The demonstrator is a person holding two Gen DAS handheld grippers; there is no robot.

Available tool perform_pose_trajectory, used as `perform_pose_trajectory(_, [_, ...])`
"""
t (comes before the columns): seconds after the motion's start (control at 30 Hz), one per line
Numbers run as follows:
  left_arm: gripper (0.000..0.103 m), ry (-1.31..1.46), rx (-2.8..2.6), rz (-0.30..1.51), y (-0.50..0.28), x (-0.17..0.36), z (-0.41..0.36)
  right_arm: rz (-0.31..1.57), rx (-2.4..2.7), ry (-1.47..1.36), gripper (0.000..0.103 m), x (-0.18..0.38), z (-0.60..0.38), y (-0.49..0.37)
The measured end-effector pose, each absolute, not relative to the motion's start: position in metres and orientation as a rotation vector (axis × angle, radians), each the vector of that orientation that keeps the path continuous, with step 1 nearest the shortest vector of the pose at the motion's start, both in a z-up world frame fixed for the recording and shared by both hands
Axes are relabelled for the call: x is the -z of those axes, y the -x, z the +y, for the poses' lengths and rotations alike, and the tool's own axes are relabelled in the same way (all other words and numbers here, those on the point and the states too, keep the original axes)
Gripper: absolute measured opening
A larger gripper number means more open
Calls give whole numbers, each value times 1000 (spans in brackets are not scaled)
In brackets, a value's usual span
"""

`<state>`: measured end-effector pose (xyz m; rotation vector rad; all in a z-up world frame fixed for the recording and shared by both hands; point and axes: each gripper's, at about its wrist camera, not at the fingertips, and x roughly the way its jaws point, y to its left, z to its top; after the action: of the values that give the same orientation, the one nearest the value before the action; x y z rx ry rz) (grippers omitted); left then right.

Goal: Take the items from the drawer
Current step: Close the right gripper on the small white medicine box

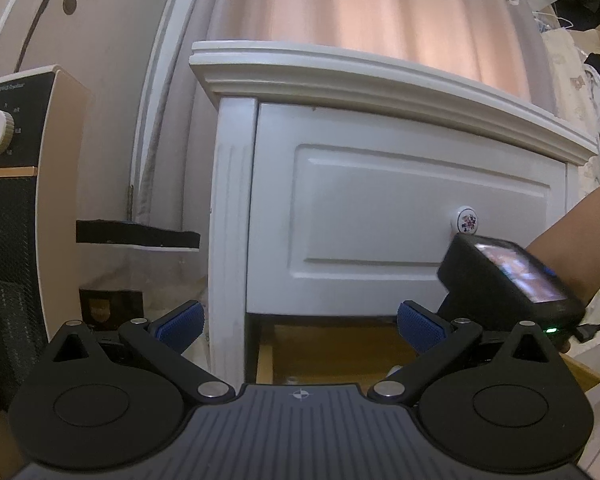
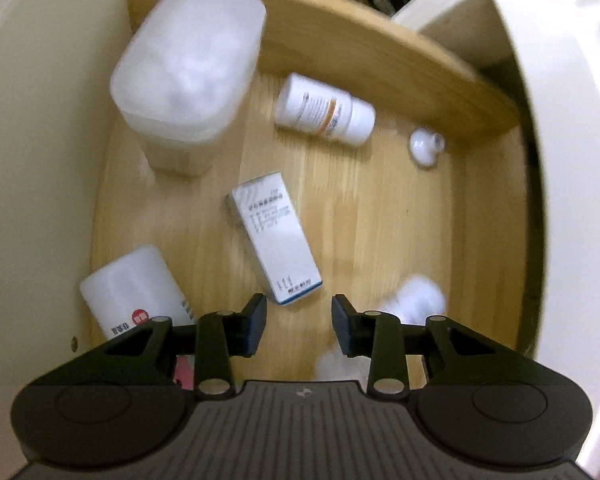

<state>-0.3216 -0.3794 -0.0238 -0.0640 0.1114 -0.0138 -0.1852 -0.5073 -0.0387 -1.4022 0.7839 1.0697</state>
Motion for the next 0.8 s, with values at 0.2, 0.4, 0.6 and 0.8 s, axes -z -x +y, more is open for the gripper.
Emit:
perform_pose_trajectory(0.2, [103, 65, 6, 120, 322, 25, -378, 592, -1175, 1503, 78, 34, -501, 205])
perform_pose_trajectory(0.4, [103, 56, 5, 120, 322, 27, -377, 689, -1219, 1530, 33, 62, -478, 197])
perform_pose_trajectory(0.6, [103, 60, 11, 119, 320, 27, -375, 750, -1185, 1497, 32, 87, -473, 185])
perform_pose_trajectory(0.8, [103, 61, 14, 114, 319, 27, -375, 772, -1118, 1435, 31, 91, -474, 185])
